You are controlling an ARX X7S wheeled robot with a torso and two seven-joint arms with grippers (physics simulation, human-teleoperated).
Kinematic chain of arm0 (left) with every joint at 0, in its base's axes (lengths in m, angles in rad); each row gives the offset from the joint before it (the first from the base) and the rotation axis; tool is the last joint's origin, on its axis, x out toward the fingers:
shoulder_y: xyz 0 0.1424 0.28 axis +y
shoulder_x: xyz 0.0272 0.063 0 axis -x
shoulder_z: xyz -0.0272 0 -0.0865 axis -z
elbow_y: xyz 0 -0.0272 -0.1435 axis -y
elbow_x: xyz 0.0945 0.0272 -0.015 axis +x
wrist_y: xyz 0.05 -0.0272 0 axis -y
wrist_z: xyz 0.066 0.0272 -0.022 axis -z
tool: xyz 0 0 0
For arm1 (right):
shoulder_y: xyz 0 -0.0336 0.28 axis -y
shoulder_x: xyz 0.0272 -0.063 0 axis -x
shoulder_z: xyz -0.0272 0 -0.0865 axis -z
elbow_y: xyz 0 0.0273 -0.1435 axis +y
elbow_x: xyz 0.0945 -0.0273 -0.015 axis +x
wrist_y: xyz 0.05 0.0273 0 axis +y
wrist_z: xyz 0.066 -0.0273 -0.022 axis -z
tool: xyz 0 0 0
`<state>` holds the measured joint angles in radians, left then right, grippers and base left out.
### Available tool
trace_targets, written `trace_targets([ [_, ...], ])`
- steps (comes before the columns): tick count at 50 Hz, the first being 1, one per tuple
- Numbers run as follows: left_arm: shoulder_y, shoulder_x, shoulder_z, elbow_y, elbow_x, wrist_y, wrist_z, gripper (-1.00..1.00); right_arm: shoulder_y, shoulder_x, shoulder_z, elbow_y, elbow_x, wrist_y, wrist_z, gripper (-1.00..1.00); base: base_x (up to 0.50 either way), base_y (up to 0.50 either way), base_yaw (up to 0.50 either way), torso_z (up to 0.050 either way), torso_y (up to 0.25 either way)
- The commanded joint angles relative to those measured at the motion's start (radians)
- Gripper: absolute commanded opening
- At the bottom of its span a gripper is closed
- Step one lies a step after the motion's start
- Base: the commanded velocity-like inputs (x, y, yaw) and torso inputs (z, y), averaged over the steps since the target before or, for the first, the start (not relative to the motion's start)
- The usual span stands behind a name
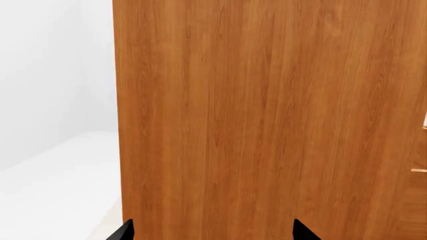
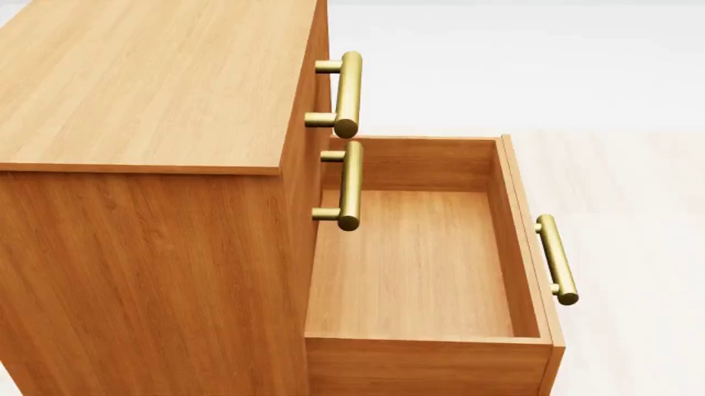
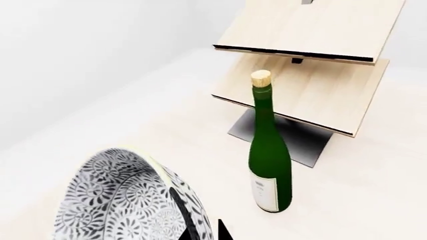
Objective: Put the bowl in the bottom drawer of the cabinet and close it.
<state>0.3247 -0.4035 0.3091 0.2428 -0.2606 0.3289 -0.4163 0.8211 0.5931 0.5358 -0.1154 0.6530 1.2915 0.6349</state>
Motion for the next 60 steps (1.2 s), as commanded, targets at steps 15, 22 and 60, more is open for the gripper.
trace_targets([
  [15, 0.008, -0.009, 0.003, 0.018, 0.002, -0.008, -0.011, 1.00, 0.297, 0.057, -0.224, 0.140, -0.037, -0.021, -0.016, -1.00, 0.00, 0.00, 0.00, 0.000, 0.000],
  [22, 0.007, -0.010, 0.004, 0.016, 0.000, -0.006, -0.012, 1.00, 0.377, 0.050, -0.309, 0.227, -0.069, -0.065, -0.038, -1.00, 0.00, 0.00, 0.00, 0.000, 0.000],
  [60, 0.005, -0.014, 0.009, 0.012, -0.012, 0.000, -0.014, 1.00, 0.756, -0.114, -0.627, 0.872, -0.244, -0.407, -0.240, -1.00, 0.00, 0.00, 0.00, 0.000, 0.000],
])
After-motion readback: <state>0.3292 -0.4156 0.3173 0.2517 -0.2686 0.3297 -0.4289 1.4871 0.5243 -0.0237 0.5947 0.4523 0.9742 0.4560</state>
